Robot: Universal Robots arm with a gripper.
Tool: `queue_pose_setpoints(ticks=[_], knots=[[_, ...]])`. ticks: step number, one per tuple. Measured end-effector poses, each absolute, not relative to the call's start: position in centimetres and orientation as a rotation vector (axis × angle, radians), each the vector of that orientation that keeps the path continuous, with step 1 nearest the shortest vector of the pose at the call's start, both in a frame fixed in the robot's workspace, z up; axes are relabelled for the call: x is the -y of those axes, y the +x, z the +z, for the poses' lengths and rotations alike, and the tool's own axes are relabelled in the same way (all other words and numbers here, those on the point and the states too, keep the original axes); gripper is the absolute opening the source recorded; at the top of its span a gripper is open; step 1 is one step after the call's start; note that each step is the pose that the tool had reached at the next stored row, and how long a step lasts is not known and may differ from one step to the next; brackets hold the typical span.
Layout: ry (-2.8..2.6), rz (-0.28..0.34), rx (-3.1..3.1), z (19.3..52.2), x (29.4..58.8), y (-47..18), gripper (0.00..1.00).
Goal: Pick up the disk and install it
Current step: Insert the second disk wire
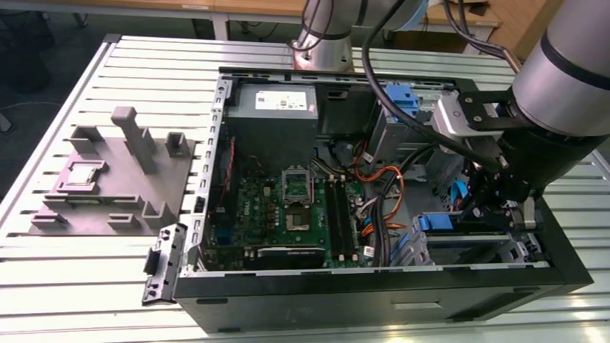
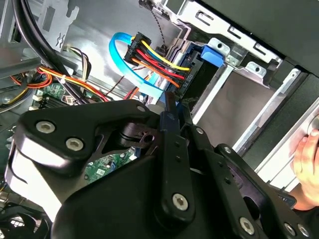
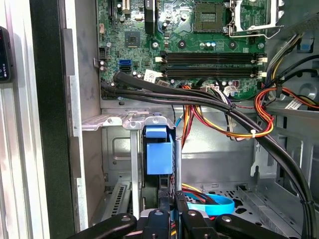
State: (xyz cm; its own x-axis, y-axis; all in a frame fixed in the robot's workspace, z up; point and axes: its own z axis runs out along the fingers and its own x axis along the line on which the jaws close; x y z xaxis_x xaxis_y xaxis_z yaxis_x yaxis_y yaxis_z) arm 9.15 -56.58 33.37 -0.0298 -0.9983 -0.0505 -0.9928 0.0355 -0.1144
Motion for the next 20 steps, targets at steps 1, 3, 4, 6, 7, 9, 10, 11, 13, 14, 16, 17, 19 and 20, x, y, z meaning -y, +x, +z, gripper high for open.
queue_pose_setpoints(ticks=[1, 3, 4, 6, 7, 9, 10, 11, 13, 14, 16, 17, 19, 20], knots=[[-2.103, -0.071, -2.173, 33.35, 56.59, 9.15, 0.16], [-2.103, -0.071, -2.173, 33.31, 56.59, 9.15, 0.16], [-2.103, -0.071, -2.173, 33.29, 56.6, 9.15, 0.16], [-2.103, -0.071, -2.173, 33.23, 56.61, 9.15, 0.16], [-2.103, -0.071, -2.173, 33.2, 56.62, 9.15, 0.16], [-2.103, -0.071, -2.173, 33.14, 56.64, 9.15, 0.16], [-2.103, -0.071, -2.173, 33.09, 56.65, 9.15, 0.16], [-2.103, -0.071, -2.173, 33.05, 56.66, 9.15, 0.16], [-2.103, -0.071, -2.173, 32.95, 56.68, 9.15, 0.16], [-2.103, -0.071, -2.173, 32.89, 56.7, 9.15, 0.16], [-2.104, -0.072, -2.174, 32.82, 56.71, 9.15, 0.16], [-2.104, -0.072, -2.174, 32.82, 56.71, 9.15, 0.16], [-2.103, -0.071, -2.173, 32.78, 56.71, 9.15, 0.16], [-2.103, -0.071, -2.173, 32.77, 56.71, 9.15, 0.16]])
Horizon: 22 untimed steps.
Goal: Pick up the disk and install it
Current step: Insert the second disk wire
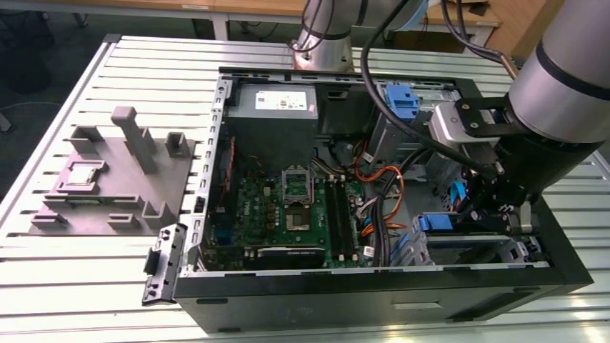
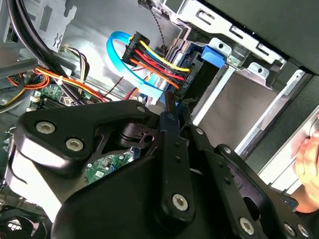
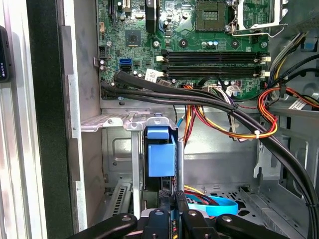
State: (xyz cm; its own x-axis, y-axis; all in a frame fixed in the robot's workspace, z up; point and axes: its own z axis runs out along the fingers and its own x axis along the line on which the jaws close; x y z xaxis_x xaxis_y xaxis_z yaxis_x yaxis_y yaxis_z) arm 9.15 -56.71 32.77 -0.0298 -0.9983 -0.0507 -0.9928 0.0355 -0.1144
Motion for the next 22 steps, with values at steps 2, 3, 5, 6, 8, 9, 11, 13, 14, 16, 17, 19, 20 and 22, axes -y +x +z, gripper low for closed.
queue_pose_setpoints(ticks=[2, 3, 5, 6, 8, 9, 11, 13, 14, 16, 17, 19, 20, 22], knots=[[-2.103, -0.071, -2.173, 32.8, 56.7, 9.2, 0.16], [-2.103, -0.071, -2.173, 32.8, 56.7, 9.2, 0.16], [-2.103, -0.07, -2.173, 32.9, 56.7, 9.2, 0.17], [-2.103, -0.07, -2.173, 33.0, 56.7, 9.2, 0.24], [-2.103, -0.07, -2.173, 33.3, 56.7, 9.2, 0.24], [-2.103, -0.07, -2.174, 33.5, 56.7, 9.2, 0.24], [-2.104, -0.069, -2.174, 33.8, 56.7, 9.2, 0.24], [-2.104, -0.068, -2.175, 34.2, 56.7, 9.2, 0.24], [-2.105, -0.067, -2.175, 34.4, 56.7, 9.2, 0.24], [-2.106, -0.064, -2.177, 34.8, 56.7, 9.2, 0.22], [-2.107, -0.062, -2.178, 34.9, 56.7, 9.2, 0.22], [-2.108, -0.06, -2.179, 35.0, 56.7, 9.2, 0.1], [-2.108, -0.06, -2.179, 35.0, 56.7, 9.2, 0.1], [-2.108, -0.06, -2.179, 35.0, 56.7, 9.2, 0.1]])
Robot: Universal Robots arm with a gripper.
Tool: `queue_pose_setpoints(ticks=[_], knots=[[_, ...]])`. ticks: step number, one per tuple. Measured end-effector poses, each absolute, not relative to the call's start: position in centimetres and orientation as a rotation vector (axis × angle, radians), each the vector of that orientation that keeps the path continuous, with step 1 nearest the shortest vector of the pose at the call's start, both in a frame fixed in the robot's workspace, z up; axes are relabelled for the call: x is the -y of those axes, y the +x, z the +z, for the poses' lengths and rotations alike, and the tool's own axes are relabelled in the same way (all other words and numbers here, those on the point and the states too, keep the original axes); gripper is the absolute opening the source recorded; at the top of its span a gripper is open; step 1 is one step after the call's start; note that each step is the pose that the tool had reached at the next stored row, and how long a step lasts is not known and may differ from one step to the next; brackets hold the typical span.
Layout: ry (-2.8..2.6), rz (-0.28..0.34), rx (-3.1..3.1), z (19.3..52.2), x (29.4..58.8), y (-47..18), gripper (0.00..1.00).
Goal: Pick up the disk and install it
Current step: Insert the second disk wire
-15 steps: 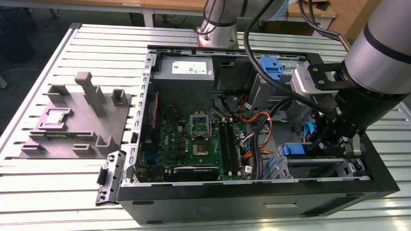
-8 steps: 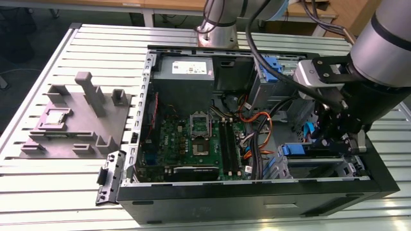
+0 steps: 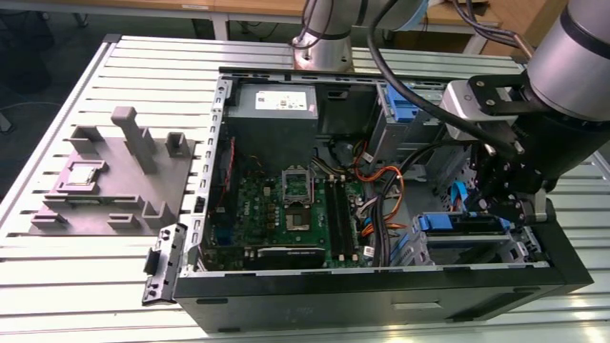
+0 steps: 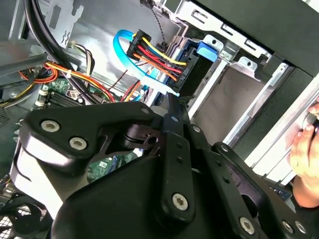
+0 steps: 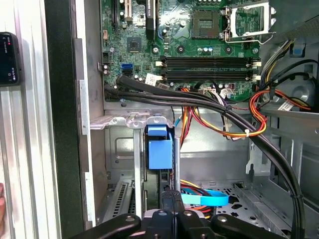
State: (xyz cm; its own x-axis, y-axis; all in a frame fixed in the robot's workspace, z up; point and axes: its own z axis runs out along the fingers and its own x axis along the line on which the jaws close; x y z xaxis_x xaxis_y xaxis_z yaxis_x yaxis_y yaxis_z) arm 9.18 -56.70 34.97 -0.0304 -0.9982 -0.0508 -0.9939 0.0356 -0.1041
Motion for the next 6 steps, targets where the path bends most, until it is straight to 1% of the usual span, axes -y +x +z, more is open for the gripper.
queue_pose_setpoints(ticks=[6], knots=[[-2.109, -0.06, -2.179, 34.98, 56.7, 9.18, 0.1]])
